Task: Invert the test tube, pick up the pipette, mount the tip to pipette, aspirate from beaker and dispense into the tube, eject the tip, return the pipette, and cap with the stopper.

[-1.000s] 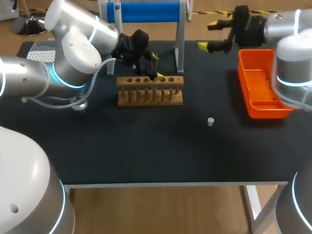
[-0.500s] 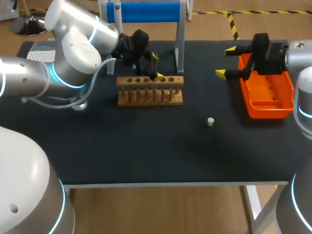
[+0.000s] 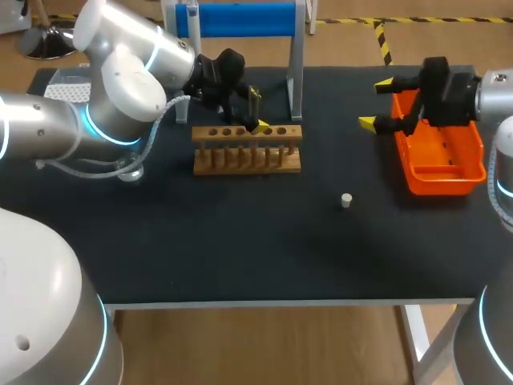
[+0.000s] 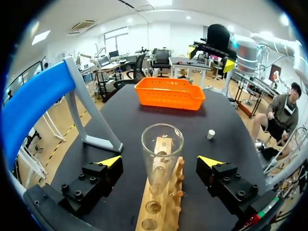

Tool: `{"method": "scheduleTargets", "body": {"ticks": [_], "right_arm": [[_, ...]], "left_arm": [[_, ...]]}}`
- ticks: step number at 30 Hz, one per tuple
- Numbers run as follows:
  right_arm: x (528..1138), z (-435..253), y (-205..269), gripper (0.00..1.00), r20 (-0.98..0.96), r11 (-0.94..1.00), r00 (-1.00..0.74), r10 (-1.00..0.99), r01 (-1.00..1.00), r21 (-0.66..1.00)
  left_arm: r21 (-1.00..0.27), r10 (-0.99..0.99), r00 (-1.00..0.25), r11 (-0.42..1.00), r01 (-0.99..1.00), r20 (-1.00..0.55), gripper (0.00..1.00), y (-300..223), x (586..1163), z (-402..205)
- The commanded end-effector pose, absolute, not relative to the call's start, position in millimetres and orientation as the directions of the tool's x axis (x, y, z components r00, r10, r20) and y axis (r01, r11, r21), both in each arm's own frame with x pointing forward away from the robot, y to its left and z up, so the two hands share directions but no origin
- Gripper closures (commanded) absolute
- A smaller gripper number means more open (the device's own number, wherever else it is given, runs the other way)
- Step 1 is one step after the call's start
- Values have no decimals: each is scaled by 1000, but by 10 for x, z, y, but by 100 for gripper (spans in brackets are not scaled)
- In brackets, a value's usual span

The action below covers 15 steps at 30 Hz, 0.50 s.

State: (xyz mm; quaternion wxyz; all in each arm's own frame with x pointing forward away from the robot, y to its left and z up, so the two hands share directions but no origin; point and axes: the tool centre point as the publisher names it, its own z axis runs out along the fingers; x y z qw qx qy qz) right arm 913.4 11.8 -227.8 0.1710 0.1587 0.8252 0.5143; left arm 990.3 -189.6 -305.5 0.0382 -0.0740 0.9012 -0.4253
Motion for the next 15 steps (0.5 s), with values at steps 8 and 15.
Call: {"method": "scheduleTargets", "body": {"ticks": [8,15], "right_arm": [[8858,-2570,-35,0,-110,451,-893,437,112,885],[8591,-2956,-110,0,-97,486,-901,423,136,863]], "left_arm": [[-770,-164,-986,629,-103,-3,0,-1894,9912,-3047],[-770,-164,-986,629,-103,-3,0,-1894,9912,-3047]]}}
